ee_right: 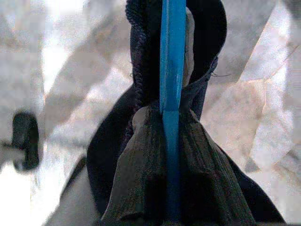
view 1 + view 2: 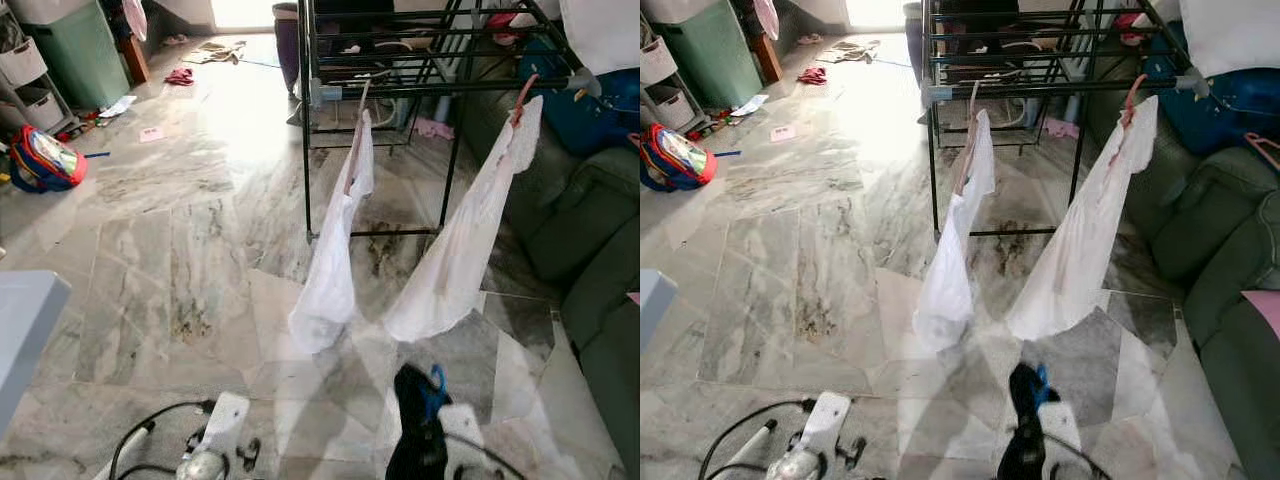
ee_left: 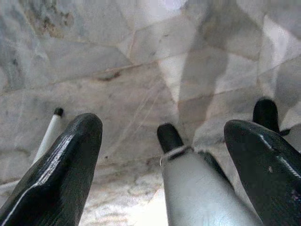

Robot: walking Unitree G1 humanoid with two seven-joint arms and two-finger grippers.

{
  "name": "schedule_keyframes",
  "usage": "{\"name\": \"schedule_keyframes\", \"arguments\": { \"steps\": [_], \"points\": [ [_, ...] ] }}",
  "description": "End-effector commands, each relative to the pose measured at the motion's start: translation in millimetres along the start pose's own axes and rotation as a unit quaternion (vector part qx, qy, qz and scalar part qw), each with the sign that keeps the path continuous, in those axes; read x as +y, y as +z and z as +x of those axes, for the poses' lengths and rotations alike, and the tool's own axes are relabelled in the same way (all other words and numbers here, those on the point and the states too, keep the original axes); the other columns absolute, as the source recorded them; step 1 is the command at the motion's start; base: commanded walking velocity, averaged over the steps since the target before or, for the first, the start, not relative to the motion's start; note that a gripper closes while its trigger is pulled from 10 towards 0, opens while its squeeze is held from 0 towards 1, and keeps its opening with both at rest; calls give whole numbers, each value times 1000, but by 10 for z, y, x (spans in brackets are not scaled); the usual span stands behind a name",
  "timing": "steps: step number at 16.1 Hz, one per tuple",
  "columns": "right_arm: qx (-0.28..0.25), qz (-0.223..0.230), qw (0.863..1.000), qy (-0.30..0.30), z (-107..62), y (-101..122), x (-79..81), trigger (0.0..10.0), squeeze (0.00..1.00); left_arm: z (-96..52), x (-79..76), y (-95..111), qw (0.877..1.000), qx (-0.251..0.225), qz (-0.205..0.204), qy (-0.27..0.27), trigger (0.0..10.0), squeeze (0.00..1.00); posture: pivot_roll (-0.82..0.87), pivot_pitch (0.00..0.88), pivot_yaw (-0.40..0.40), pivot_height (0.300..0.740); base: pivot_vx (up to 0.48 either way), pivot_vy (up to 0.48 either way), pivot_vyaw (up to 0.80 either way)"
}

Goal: Hang hanger

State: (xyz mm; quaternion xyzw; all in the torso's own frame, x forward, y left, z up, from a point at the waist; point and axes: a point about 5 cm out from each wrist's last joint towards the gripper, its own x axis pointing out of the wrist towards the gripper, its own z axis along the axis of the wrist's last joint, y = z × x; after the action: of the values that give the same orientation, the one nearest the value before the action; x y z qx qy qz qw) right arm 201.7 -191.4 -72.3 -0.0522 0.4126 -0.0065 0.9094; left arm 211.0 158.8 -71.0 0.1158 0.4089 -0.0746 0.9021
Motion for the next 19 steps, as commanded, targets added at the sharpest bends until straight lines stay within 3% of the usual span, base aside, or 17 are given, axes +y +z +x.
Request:
{"name": "schedule_keyframes", "arguments": {
  "steps": [1,3,4,7,9,13,19],
  "points": [
    [-26,19,999,-12,24,139,-25,10000,0,17,66,109,1000,-18,-6,12,10000,0,53,139,20,740,0,0,0],
    [-68,40,997,-17,65,425,-41,10000,0,54,121,392,998,-60,18,26,10000,0,56,139,21,740,0,0,0],
    [-83,52,995,-15,80,548,-30,10000,0,64,131,510,997,-77,10,24,10000,0,57,138,20,740,0,0,0],
    [-101,42,994,0,92,667,84,10000,0,73,108,614,996,-91,1,14,10000,0,60,136,17,740,0,0,0],
    [-92,41,995,7,91,608,152,10000,0,67,75,446,998,-59,2,6,10000,0,63,137,20,740,0,0,0],
    [-80,36,996,12,82,509,196,10000,0,18,149,73,1000,9,-10,16,10000,0,57,140,22,740,0,0,0],
    [-75,25,997,13,82,496,181,10000,0,8,178,30,1000,17,-11,22,10000,0,64,138,13,740,0,0,0]
  ]
}}
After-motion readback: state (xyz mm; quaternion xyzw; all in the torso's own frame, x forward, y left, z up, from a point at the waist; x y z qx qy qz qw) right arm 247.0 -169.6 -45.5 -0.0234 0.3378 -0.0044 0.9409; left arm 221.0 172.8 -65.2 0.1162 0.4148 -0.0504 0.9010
